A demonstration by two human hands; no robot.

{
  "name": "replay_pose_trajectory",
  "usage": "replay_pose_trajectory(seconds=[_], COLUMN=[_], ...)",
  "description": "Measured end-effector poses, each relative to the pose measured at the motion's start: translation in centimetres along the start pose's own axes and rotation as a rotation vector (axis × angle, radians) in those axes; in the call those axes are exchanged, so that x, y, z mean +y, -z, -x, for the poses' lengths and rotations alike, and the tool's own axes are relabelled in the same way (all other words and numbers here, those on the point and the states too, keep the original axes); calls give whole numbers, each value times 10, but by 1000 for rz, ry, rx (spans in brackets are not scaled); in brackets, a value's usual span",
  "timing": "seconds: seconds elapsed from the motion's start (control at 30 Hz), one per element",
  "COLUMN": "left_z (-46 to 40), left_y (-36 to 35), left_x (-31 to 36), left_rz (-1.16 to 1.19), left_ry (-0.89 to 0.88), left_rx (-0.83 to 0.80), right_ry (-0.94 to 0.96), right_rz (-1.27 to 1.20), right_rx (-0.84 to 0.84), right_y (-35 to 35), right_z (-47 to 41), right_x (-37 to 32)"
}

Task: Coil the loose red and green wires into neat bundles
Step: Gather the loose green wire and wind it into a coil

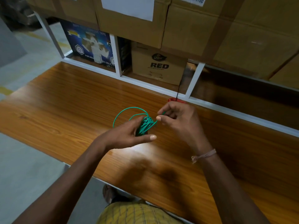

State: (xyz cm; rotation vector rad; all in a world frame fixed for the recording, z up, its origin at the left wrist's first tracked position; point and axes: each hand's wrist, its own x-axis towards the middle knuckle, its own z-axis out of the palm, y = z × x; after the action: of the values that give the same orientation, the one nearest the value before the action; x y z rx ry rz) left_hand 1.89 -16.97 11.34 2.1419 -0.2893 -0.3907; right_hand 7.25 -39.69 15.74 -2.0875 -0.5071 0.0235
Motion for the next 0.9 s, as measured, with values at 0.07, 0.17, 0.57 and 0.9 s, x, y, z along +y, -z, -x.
replay_pose_trajectory(seconds=[0.07,0.17,0.57,0.9], left_z=[0,3,10,2], left_y=[1,2,9,12], left_x=[5,10,26,17], left_rz=[8,203,553,879], left_ry=[-22,-33,-152,-44], left_rx=[-42,-95,-435,-241], right_ry=[-31,-65,-102,-252], right_rz=[-110,-218,-475,-785], right_rx=[-17,-33,-186,-164], right_y=[2,2,-17,-47], right_z=[0,3,13,38], right_x=[6,12,23,53])
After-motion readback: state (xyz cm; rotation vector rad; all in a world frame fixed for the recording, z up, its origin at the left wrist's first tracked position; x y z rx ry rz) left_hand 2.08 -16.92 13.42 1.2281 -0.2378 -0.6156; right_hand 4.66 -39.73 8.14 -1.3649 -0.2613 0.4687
